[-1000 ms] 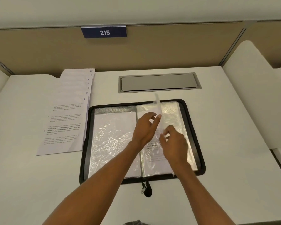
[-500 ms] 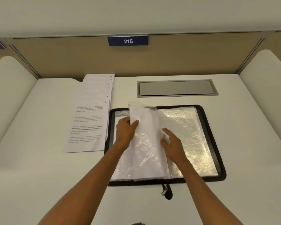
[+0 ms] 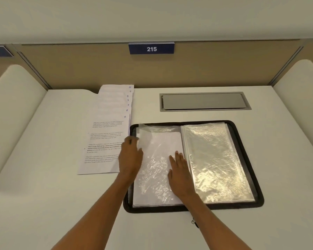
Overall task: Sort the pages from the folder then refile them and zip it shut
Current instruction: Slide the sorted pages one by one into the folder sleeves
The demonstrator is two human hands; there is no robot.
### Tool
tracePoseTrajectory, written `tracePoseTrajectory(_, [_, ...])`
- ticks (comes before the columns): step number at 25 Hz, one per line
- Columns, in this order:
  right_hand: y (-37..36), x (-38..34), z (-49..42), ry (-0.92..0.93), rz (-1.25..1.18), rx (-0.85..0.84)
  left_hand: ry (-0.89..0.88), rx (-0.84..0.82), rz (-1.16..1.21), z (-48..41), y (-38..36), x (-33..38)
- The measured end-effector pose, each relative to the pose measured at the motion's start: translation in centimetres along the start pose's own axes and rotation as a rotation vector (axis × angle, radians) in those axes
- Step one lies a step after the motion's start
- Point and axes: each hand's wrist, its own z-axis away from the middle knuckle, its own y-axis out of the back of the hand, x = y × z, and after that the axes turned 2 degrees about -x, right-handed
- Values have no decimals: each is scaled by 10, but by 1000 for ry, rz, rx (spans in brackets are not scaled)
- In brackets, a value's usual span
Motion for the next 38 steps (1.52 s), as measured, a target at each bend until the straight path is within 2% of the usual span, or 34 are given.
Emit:
tracePoseTrajectory(2, [-6,-12,1,36,31,-24,-271,-13,-163,12,-16,0])
tracePoseTrajectory(4, [-15,-29,7,65,46,-23,-381,-107,-151,21,-36,-4])
tracePoseTrajectory(7, [-27,-56,27,48,-9,-57,-306,-251,-87,30,-58,-15])
tracePoseTrajectory(13, [-42,-71,54,-25,43,33,-323,-205,-113,31,-71,-34])
tracePoseTrajectory(17, [-44,-70,53,-7,73,58,-329,-230,-84,31,-69,-32])
tracePoseTrajectory(19, [-43,-76,48,-6,46,85,-329,-199,-24,30,-61,-37])
tracePoseTrajectory(22, [-38,-96,31,-33,-40,151,-286,-68,46,29,-38,-55])
tracePoseTrajectory(25, [-29,-129,-3,-61,-183,125,-219,18,47,20,-9,-85])
tracePoseTrajectory(27, [-27,-148,-28,-15,-253,115,-165,53,15,11,9,-111])
tracePoseTrajectory(30, [-34,-176,-62,29,-384,93,-79,75,-29,-1,30,-151])
tracePoseTrajectory(33, [-42,-196,-88,-48,-466,98,-6,75,-51,-8,40,-177])
tracePoseTrajectory(38, [-47,-209,-104,-164,-423,72,75,30,-87,-8,37,-188])
